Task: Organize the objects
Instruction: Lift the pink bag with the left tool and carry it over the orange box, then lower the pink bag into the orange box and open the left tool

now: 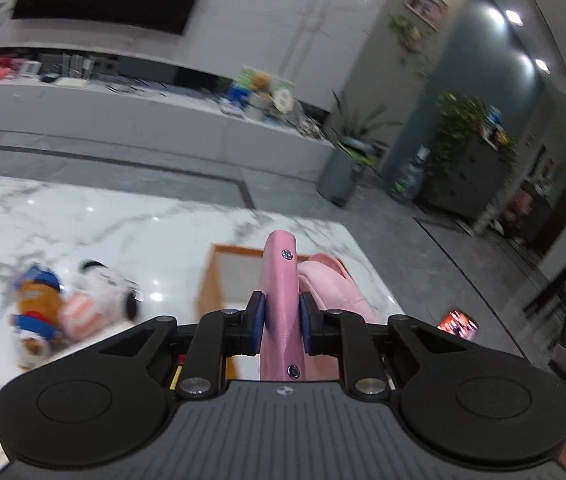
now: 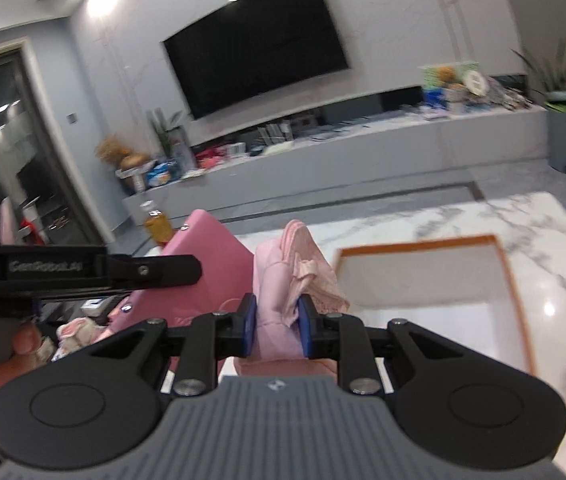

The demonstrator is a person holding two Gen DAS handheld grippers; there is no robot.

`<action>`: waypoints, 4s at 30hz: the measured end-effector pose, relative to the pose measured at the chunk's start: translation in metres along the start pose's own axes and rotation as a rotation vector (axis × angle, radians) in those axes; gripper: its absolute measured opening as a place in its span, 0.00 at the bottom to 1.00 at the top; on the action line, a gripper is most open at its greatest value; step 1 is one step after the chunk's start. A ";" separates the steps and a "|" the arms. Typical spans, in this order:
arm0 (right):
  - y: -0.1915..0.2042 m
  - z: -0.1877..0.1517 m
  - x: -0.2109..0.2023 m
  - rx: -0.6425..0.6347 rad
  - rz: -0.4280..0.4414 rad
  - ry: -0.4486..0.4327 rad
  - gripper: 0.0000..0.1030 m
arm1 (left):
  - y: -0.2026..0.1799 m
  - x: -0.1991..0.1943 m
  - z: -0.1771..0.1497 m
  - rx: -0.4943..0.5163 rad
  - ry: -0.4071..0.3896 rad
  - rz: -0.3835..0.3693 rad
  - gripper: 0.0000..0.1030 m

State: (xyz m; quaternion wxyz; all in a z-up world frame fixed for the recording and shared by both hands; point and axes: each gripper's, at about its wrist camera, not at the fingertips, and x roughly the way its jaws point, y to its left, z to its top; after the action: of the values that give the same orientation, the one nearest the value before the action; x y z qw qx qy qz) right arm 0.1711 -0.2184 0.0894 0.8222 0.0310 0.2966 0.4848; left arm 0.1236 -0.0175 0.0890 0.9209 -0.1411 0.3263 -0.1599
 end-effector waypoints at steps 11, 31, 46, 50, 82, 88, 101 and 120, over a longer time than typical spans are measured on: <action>-0.099 -0.032 0.004 0.172 -0.136 0.165 0.23 | -0.034 0.109 -0.044 0.029 0.252 -0.045 0.21; -0.123 -0.049 0.037 0.124 -0.248 0.381 0.25 | -0.020 0.178 -0.085 -0.097 0.403 0.049 0.21; -0.104 -0.036 0.039 0.015 -0.287 0.232 0.24 | -0.008 0.165 -0.071 -0.106 0.329 0.072 0.21; -0.113 -0.049 0.049 0.065 -0.291 0.310 0.25 | -0.012 0.174 -0.074 -0.113 0.362 0.057 0.21; -0.092 -0.046 0.046 -0.529 -0.284 0.606 0.06 | -0.035 0.187 -0.083 -0.201 0.517 -0.179 0.26; -0.092 -0.047 0.047 -0.545 -0.279 0.609 0.06 | -0.046 0.193 -0.082 -0.138 0.520 -0.163 0.28; -0.097 -0.048 0.049 -0.528 -0.258 0.628 0.07 | -0.049 0.203 -0.081 -0.156 0.567 -0.216 0.17; -0.133 -0.025 0.031 -0.364 -0.341 0.570 0.06 | -0.054 0.201 -0.084 -0.128 0.554 -0.188 0.19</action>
State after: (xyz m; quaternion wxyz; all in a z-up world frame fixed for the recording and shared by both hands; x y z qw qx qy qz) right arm 0.2727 -0.2691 0.0089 0.7675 -0.3016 0.4235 0.3750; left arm 0.2067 -0.1578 -0.0658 0.7673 -0.1795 0.5600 -0.2559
